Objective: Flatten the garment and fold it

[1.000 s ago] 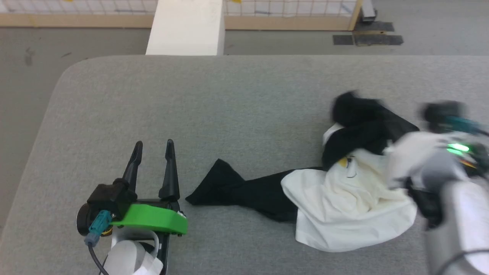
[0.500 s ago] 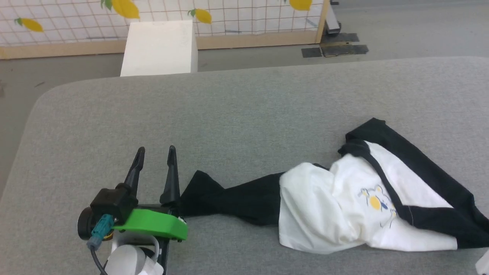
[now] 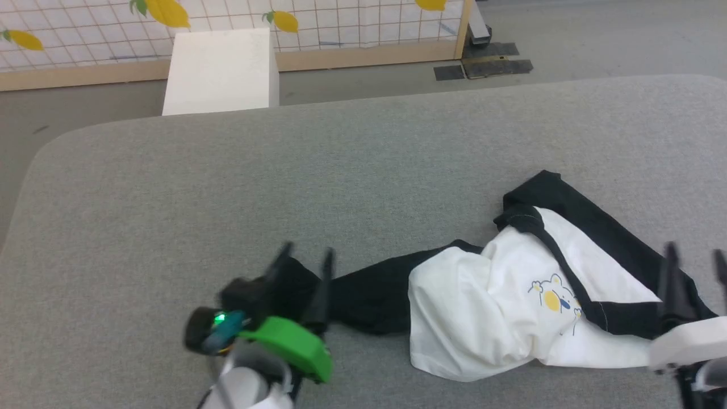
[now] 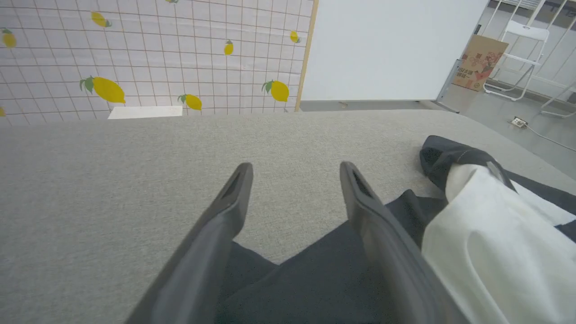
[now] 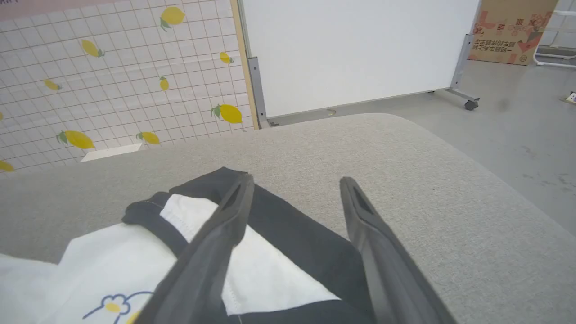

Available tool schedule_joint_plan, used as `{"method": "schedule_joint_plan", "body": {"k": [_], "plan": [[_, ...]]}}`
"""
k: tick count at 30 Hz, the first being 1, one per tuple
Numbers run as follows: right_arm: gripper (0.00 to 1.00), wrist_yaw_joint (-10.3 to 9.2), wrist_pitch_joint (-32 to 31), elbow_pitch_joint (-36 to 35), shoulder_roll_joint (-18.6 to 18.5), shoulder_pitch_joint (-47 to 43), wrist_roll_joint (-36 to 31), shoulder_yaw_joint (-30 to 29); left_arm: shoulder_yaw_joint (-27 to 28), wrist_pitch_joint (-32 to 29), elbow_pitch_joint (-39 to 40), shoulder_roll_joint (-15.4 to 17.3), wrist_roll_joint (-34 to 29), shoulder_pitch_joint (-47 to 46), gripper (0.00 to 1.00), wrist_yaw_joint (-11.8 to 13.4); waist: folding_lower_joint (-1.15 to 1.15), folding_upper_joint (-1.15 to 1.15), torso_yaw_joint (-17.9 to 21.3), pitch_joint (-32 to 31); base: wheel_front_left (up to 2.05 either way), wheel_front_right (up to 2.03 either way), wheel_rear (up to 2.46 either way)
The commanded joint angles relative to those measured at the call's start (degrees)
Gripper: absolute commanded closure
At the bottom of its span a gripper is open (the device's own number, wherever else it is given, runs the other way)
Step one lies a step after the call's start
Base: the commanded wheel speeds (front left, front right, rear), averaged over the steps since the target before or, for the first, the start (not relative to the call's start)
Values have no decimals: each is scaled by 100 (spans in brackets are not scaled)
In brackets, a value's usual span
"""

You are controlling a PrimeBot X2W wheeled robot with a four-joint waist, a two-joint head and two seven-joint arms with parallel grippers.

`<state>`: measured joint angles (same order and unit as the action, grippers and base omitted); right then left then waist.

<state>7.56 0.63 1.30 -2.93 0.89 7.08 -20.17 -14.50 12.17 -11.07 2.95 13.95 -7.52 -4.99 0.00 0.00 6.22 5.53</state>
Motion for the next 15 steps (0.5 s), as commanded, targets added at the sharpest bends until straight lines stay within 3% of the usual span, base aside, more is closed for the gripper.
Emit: {"method": "schedule_joint_plan", "body": {"k": [1,7,15], "plan": [[0,-8,78,-56,5,-109,37,216,-192,-247,-162,-7,52,-233,0,-30,0,0,47,33,0,0,0],[0,-8,92,-88,5,-129,216,760,-849,-1634,-850,-7,57,-746,0,184,0,0,226,121,0,0,0],[0,-8,82,-120,5,-82,333,1086,-1153,-3905,-1587,145,-223,-1282,0,570,0,0,452,224,0,0,0]]}}
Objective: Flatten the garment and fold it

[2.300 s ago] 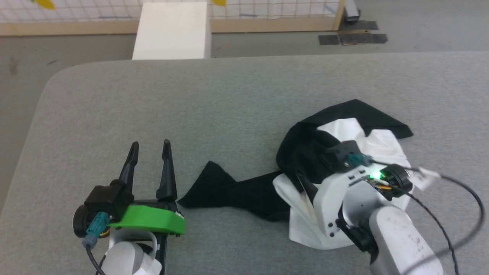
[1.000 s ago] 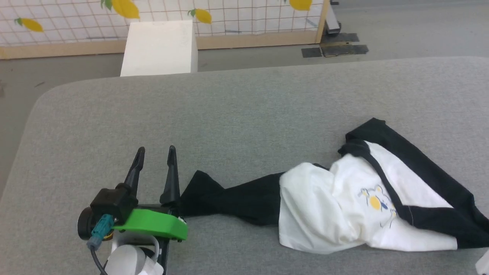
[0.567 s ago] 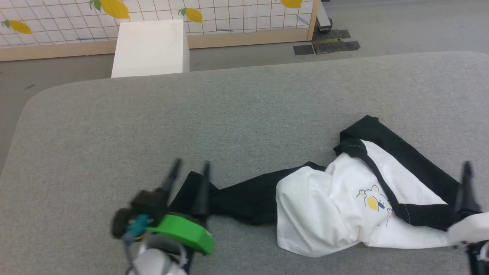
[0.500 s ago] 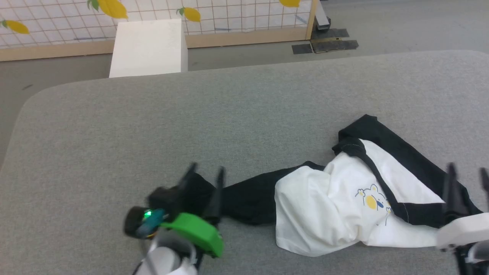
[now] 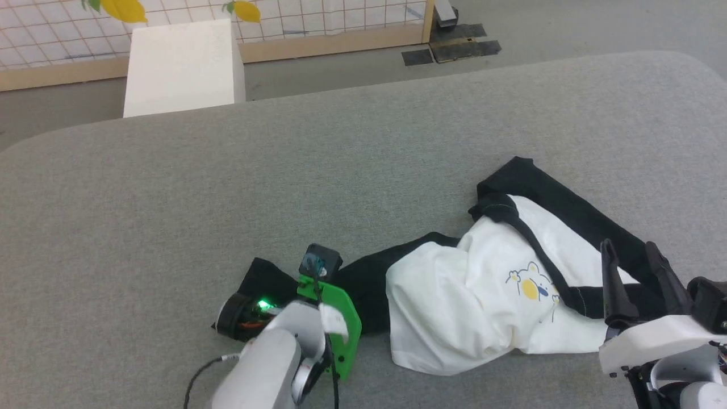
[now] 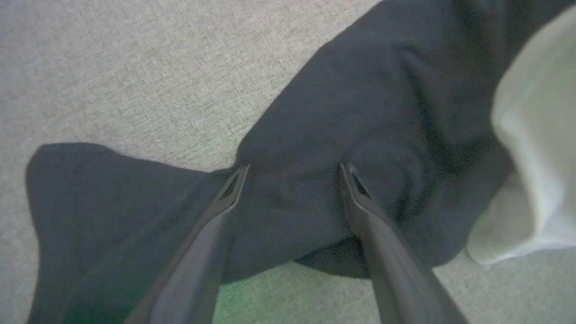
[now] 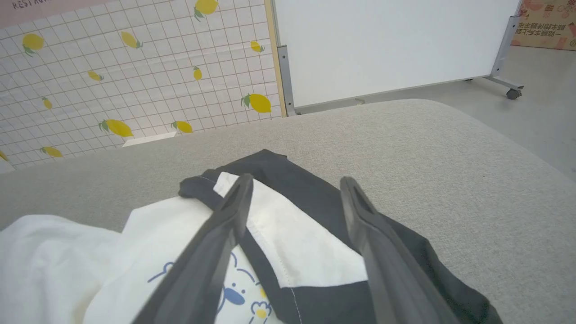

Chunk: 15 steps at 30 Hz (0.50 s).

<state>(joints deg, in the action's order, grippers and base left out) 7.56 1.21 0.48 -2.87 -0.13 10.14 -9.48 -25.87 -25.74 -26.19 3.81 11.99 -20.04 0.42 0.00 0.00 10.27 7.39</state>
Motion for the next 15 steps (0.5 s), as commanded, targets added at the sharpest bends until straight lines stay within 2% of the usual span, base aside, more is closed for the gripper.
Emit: {"method": "schedule_joint_plan", "body": {"k": [1,2,3,4,5,7,9,15], "plan": [[0,-8,21,-39,-1,21,39,32,-41,-310,-113,77,-22,-38,0,13,0,0,59,44,0,0,0],[0,-8,20,-43,-1,20,58,56,-80,-680,-168,101,29,-34,0,-44,0,0,78,54,0,0,0],[0,-8,20,-46,-1,20,69,73,-92,-904,-189,104,92,-16,11,-91,0,0,87,60,0,0,0],[0,-8,18,-48,-1,20,89,93,-100,-1100,-193,106,155,7,62,-136,0,0,94,67,0,0,0],[0,-8,14,-50,-1,21,112,111,-112,-1284,-168,117,211,36,100,-175,0,0,99,75,0,0,0],[0,-8,7,-54,-1,24,133,126,-95,-1342,-32,152,253,73,100,-172,0,0,94,87,0,0,0],[0,-8,3,-62,-1,40,164,135,24,-929,208,196,211,75,100,-19,0,0,70,99,0,0,0],[0,-8,-16,-79,-1,69,181,171,883,1329,787,203,258,182,100,774,0,0,-98,55,0,0,0]]}}
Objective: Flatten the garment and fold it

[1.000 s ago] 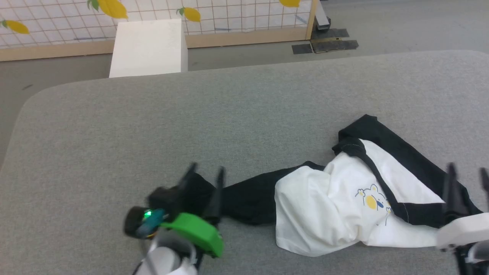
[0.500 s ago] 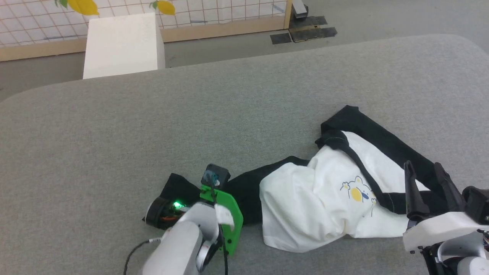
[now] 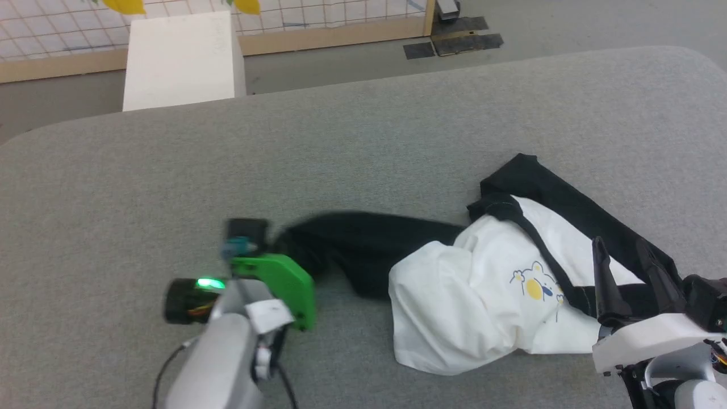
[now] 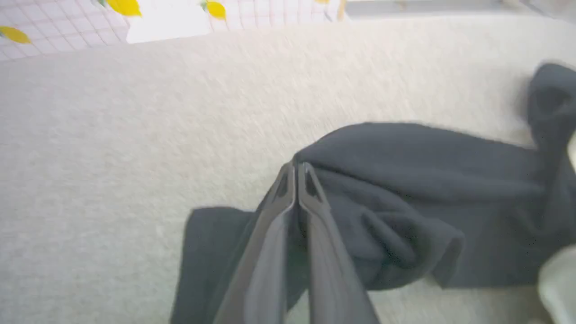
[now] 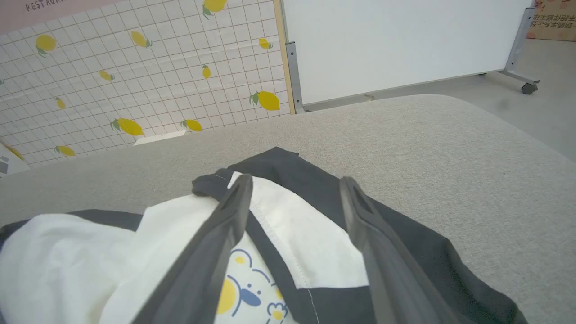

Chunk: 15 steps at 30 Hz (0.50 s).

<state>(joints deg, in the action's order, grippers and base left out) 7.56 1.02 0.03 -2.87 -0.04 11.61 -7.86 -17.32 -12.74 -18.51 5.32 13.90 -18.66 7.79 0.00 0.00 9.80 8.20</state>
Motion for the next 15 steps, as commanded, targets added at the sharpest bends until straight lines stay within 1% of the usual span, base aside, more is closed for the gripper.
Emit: {"method": "schedule_joint_plan", "body": {"k": [1,3,7,11,14,15], "plan": [[0,-8,-7,-40,-1,58,22,13,217,349,83,70,119,91,100,155,0,0,-97,-45,0,0,0],[0,-8,-34,-54,-1,50,13,24,506,741,174,156,197,197,100,314,0,0,-167,-80,0,0,0],[0,-8,-115,-78,-1,7,-15,39,1015,1085,335,346,403,511,100,547,0,0,-307,-150,0,0,0],[0,-8,-211,-104,-1,-48,-34,35,1411,1126,510,472,575,967,100,798,0,0,-416,-202,0,0,0],[0,-8,-305,-128,-1,-87,-50,42,1560,925,563,509,711,1332,100,904,0,0,-464,-226,0,0,0],[0,-8,-331,-138,-1,-96,-54,48,1567,858,580,510,755,1413,100,890,0,0,-473,-231,0,0,0]]}}
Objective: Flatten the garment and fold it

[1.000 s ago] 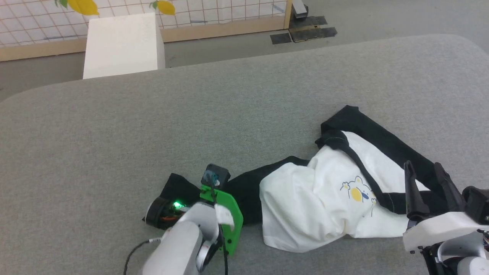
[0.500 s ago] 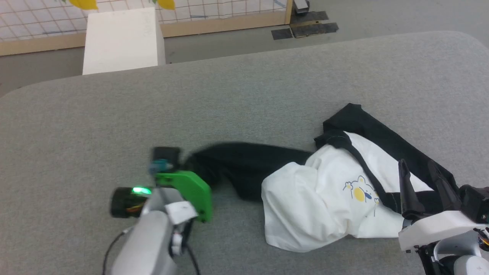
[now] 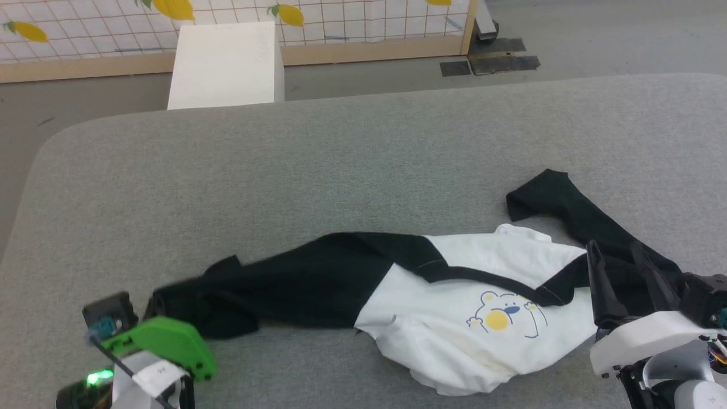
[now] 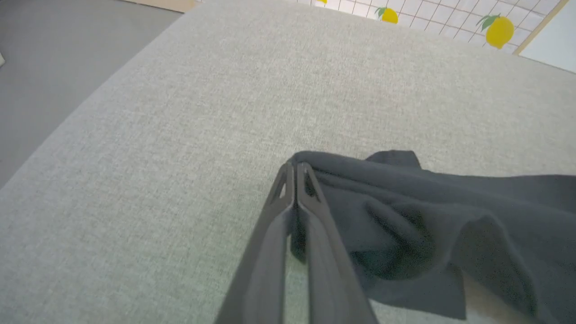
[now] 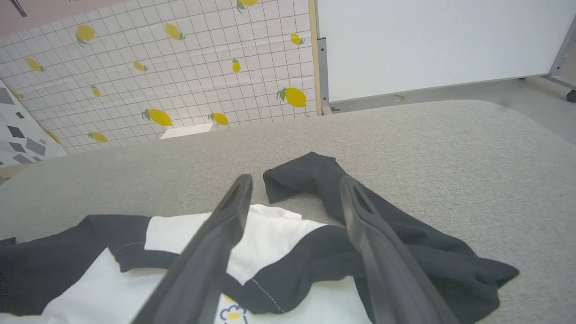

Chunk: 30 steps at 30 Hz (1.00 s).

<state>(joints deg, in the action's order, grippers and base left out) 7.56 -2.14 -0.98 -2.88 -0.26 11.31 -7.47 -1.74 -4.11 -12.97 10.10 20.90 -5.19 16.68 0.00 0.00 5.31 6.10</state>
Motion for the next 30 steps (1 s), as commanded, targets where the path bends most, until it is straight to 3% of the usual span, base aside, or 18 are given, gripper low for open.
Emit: {"method": "schedule_joint_plan", "body": {"k": [1,2,4,10,13,21,29,30], "plan": [[0,-8,-42,-53,1,-86,-32,16,19,-36,69,15,127,144,37,-39,0,0,-35,-26,0,0,0],[0,-8,-63,-65,1,-96,-34,20,19,-39,104,-5,170,199,0,-65,0,0,-41,-31,0,0,0],[0,-8,-112,-86,1,-118,-43,26,-4,49,208,-63,242,296,0,-148,0,0,-46,-46,0,0,0],[0,-8,-565,-20,1,-244,-44,-102,-196,1477,720,-294,135,323,0,-556,0,0,-59,-72,0,0,0],[0,-8,-1008,100,1,-283,-10,-76,-348,1810,833,-388,-17,259,0,-717,0,0,-60,-45,0,0,0],[0,-8,-2252,566,1,67,358,111,-440,1908,1201,-578,-508,-56,0,-1059,0,0,-48,205,0,0,0],[0,-8,-2780,999,1,668,512,96,-413,1910,1180,-689,-684,-154,0,-1203,0,0,-127,436,0,0,0],[5,-8,-2799,1029,1,714,511,83,-408,1910,1169,-694,-692,-163,0,-1210,0,0,-139,444,0,0,0]]}}
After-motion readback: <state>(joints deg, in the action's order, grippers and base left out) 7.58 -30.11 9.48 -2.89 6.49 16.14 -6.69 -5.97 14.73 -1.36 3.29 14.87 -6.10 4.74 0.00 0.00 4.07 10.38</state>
